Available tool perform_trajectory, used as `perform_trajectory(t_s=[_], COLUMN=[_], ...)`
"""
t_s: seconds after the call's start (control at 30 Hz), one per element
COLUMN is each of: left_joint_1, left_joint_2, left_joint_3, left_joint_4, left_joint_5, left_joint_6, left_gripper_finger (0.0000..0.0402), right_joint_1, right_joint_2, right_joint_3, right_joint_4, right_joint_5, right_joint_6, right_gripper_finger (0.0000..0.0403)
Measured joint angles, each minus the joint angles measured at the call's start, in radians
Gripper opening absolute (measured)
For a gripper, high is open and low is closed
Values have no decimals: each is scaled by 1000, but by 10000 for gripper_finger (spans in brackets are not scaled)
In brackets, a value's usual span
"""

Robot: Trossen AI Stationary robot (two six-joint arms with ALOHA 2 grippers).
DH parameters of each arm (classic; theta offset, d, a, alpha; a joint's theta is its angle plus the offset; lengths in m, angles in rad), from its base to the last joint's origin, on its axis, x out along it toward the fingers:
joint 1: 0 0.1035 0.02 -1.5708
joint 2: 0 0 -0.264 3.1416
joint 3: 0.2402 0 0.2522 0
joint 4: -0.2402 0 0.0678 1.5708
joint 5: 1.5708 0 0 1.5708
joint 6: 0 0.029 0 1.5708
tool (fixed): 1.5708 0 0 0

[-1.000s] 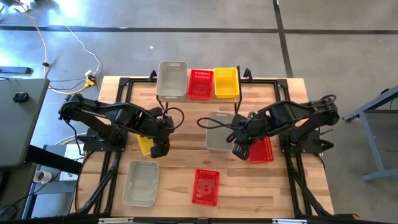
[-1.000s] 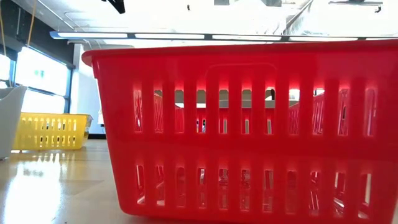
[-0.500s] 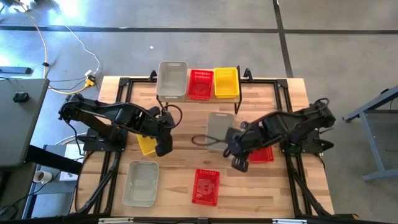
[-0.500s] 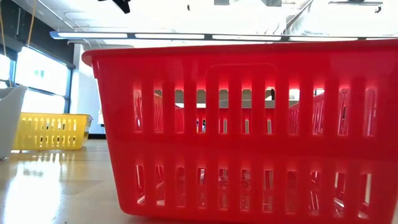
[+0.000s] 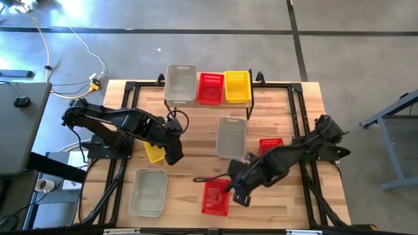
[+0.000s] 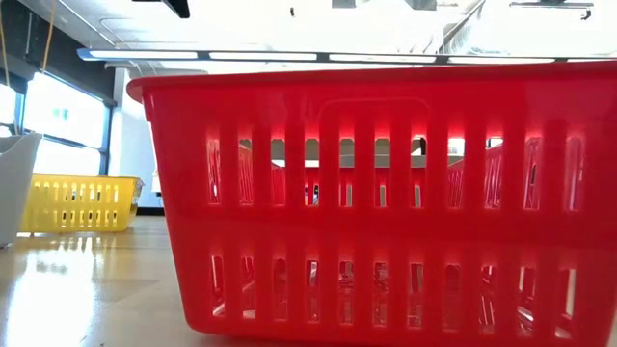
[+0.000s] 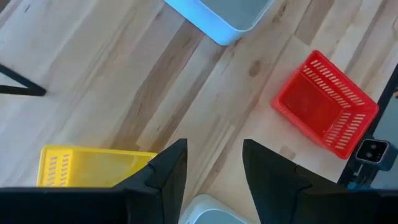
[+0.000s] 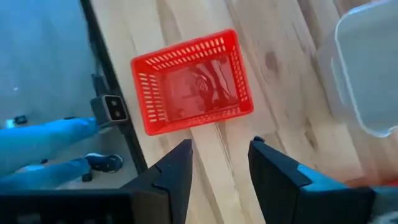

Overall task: Stack baskets on shelf by color
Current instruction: Stack the bottom red bin on top of the red bin on the shelf

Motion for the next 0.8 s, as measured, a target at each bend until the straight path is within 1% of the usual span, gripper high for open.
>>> perform_trajectory(t_s=[0.13,0.2,0.4,0.63,0.8], left_joint_1=[-3,-3,-2,-3,-3], left_joint_2=[0,0,0,0,0], left_joint_3=[0,0,0,0,0], left_joint_4=[0,0,0,0,1], left_joint_5=[-9,-35,-99,-112,-120], left_joint_6=[15,39,42,54,82], left_gripper_finger=[145,145,145,145,145], right_joint_1=[12,12,11,11,15], right_joint_2=[55,80,140,186,227], right_joint_3=[0,0,0,0,0], right_joint_4=[-1,0,0,11,46], right_joint_5=[28,29,30,31,31], right_joint_6=[105,157,337,549,653], right_gripper_finger=[142,142,142,142,142])
